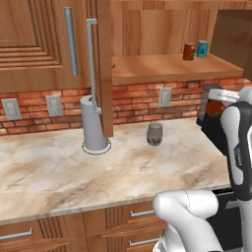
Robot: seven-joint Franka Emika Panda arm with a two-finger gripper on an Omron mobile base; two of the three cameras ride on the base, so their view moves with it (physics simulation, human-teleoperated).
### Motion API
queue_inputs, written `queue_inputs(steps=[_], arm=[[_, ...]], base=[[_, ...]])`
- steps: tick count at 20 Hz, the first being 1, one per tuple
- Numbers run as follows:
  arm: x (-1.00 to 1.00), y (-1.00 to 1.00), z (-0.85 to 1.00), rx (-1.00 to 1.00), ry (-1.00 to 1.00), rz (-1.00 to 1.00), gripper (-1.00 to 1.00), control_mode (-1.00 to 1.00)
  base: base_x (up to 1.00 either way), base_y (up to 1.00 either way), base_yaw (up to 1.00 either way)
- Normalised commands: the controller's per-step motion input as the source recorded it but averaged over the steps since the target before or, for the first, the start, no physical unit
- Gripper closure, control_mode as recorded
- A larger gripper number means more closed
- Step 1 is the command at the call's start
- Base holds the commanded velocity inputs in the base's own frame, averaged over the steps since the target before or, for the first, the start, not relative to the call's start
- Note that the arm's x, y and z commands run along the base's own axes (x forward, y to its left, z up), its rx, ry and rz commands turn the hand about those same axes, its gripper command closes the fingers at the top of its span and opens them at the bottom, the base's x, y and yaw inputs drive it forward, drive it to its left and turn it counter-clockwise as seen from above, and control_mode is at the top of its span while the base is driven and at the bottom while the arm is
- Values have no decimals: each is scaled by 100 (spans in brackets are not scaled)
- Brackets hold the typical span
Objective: Pick the cans from the counter and place them in their designated side in the cabinet.
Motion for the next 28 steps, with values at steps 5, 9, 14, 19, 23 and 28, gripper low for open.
queue_inputs(steps=[5,9,14,19,23,28], arm=[[-1,0,23,0,-6,1,100,-100],[0,0,24,0,-5,1,100,-100],[0,0,20,0,-4,1,100,-100],[4,0,12,0,0,0,100,-100],[8,5,14,0,0,0,100,-100],[6,3,17,0,0,0,100,-100]], base=[[0,0,0],[0,0,0],[0,0,0],[0,0,0],[0,0,0],[0,0,0]])
